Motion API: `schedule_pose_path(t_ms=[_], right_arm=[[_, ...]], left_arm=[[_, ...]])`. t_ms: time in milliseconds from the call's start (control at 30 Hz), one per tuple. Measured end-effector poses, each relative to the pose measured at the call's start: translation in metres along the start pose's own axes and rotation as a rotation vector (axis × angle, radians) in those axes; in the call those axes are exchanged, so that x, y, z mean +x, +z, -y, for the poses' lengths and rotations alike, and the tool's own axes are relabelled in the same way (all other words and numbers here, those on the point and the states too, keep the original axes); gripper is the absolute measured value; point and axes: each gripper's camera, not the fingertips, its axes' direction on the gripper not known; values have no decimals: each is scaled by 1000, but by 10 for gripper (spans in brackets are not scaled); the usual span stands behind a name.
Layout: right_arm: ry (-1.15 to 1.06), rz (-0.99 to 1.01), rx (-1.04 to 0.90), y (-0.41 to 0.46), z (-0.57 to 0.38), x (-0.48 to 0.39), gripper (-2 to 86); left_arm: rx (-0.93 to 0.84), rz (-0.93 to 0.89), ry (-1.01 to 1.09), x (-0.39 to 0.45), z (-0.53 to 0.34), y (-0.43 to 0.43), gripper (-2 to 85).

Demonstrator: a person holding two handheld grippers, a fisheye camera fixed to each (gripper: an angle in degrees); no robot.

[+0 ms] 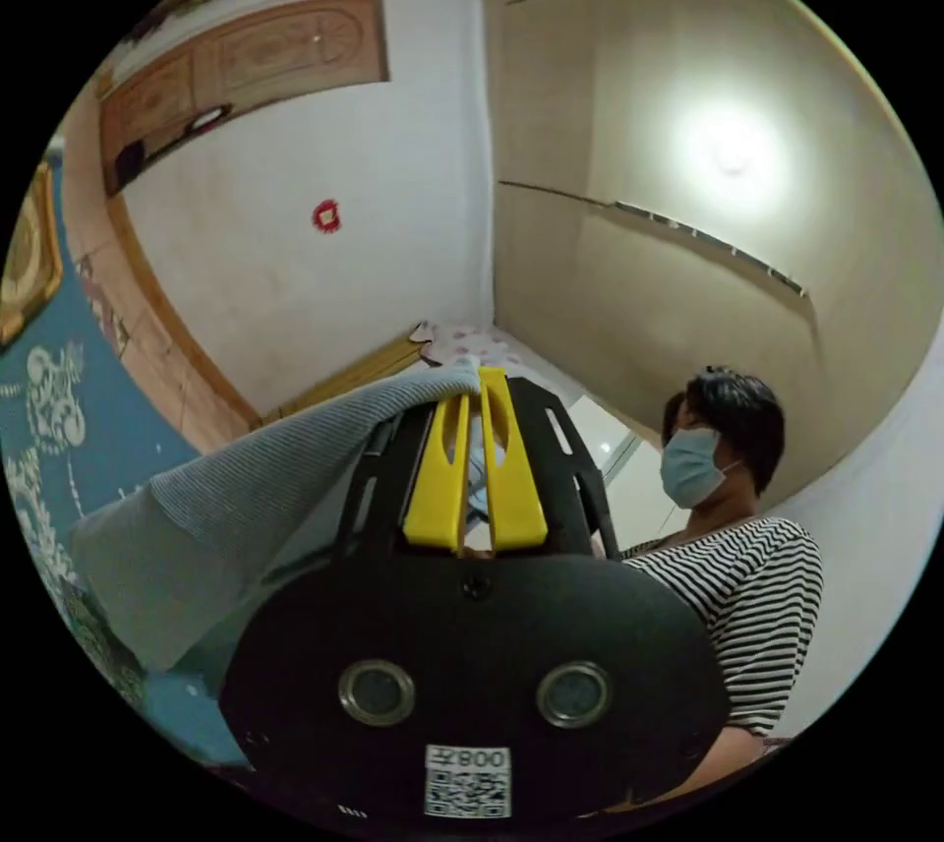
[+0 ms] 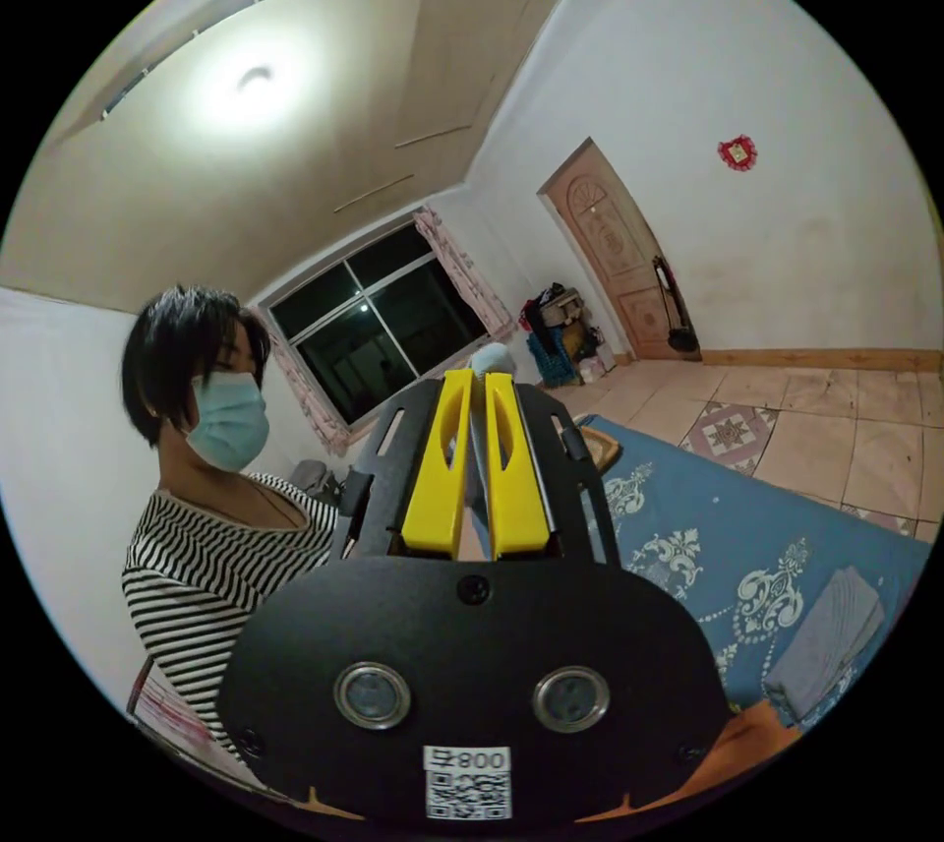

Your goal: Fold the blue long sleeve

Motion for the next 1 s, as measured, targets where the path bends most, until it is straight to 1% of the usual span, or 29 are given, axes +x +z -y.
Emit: schedule_pose_path(t_ms=[67,267,433,533,600,700,767,800,833,867,900,933,967,1000], right_arm=[[3,26,-19,-15,-12,16,18],[-21,117,-69,-66,-44,62,19],[-90,143,-65,-115,-47,100,18],[-99,117,-68,-134,-39,134,18],[-82,98,-71,-143,-31,163,18],[-46,34,-101,-149,-12,224,18],[-23,-40,-137,-147,3,269,18],[2,-108,-175,-143,13,305,18],[40,-164,-218,-137,23,347,17],[58,-195,-242,-133,28,370,17],[114,-269,-298,-124,35,420,17],[176,-324,-359,-114,40,472,16],[218,-353,-390,-109,41,500,16],[329,-381,-423,-101,40,557,14]], left_arm=[[-5,22,90,51,8,-8,26],[-15,64,292,154,17,-15,27],[-49,96,427,207,35,-2,27],[-68,124,462,214,55,13,27],[-89,146,446,202,72,24,27],[-154,253,392,162,107,48,29],[-207,317,309,107,138,70,32],[-216,336,277,89,145,75,34],[-246,378,227,53,159,86,37],[-266,445,170,14,170,96,43],[-276,468,141,-7,175,101,47],[-332,518,100,-51,183,113,58],[-363,598,26,-94,187,119,72],[-363,626,-2,-114,188,120,78]])
